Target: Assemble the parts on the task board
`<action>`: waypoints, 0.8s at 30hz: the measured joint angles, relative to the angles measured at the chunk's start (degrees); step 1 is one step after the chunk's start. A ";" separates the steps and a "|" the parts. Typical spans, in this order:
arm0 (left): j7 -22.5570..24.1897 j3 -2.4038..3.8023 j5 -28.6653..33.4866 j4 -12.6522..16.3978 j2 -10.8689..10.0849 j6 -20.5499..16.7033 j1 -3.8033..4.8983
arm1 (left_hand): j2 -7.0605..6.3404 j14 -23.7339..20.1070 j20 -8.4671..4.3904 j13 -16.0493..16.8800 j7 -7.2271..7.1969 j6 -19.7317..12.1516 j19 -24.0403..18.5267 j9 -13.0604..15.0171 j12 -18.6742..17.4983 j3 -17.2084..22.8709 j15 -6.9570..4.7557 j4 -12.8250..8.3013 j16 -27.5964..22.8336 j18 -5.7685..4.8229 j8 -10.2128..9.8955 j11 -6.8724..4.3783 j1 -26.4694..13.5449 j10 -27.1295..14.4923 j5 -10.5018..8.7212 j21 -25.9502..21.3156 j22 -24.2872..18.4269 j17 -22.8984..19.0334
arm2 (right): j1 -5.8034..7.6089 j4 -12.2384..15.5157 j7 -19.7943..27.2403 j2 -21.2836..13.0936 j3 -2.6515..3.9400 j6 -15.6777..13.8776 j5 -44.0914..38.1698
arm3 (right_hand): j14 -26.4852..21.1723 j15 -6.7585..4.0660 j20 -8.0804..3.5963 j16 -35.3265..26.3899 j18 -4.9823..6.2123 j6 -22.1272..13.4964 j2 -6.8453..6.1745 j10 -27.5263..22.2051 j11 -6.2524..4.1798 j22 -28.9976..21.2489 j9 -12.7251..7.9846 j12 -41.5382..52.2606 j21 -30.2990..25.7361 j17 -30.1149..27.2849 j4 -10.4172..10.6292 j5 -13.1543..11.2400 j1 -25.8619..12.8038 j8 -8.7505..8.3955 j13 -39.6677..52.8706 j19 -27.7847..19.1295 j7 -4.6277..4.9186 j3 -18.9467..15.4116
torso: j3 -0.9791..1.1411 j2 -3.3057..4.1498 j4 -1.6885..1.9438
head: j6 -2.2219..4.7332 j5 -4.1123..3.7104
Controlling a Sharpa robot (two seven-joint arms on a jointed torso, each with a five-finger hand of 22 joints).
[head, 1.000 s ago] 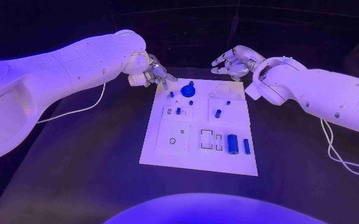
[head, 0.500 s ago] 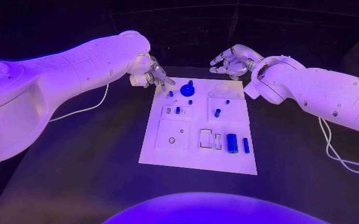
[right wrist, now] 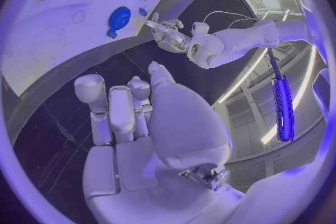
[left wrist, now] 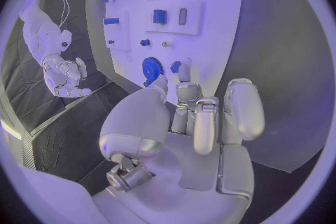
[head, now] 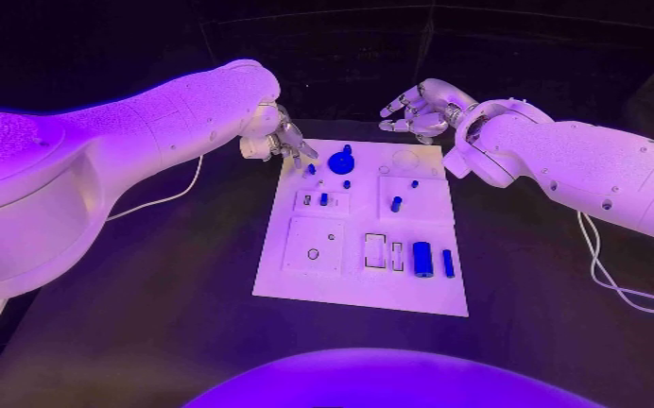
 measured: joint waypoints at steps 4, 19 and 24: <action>0.12 0.00 -0.18 -0.50 0.49 -0.35 -0.44 | 0.00 0.00 0.00 0.19 0.19 -0.40 0.00 0.11 0.00 0.00 0.00 0.00 0.00 0.00 0.00 0.00 0.00 0.00 0.00 0.00 0.00 0.00 | 0.00 -0.01 0.00 0.07 0.00 0.00 0.00 | 0.00 0.00 0.00 0.00 0.00 0.00 0.00 0.00 0.00 0.00 0.00 0.00 0.00 0.00 0.00 0.00 0.00 0.00 0.00 0.00 0.00 0.00 | 0.02 -0.02 0.00 | 0.00 0.02; 1.03 0.07 -1.65 -2.56 2.54 -2.81 -1.71 | 0.00 0.00 0.01 0.42 0.11 -0.51 0.00 0.53 0.00 -0.31 0.00 -0.31 0.00 0.01 0.44 0.01 0.00 -0.01 0.00 0.00 -0.01 0.00 | 0.00 -0.11 0.02 0.43 0.00 0.02 0.00 | 0.00 0.00 0.00 0.00 0.00 0.00 0.00 0.00 0.00 0.00 0.00 0.00 0.00 0.00 0.00 0.00 0.00 0.00 0.01 0.00 0.00 0.00 | 0.05 -0.02 -0.04 | 0.12 0.15; 1.08 0.08 -2.14 -2.91 2.86 -3.07 -1.94 | -0.21 0.00 0.01 0.42 -0.09 -0.71 -0.01 0.72 0.00 -0.31 0.00 -0.31 0.00 0.00 0.71 0.01 0.21 -0.01 0.00 0.00 -0.01 -0.01 | 0.00 -0.13 0.02 0.51 0.00 0.03 0.00 | 0.00 0.00 0.00 0.00 0.00 0.00 0.00 0.00 0.00 0.00 0.00 0.00 0.00 0.00 0.00 0.00 0.00 0.00 0.01 0.00 0.00 0.00 | 0.05 -0.02 -0.04 | 0.06 0.07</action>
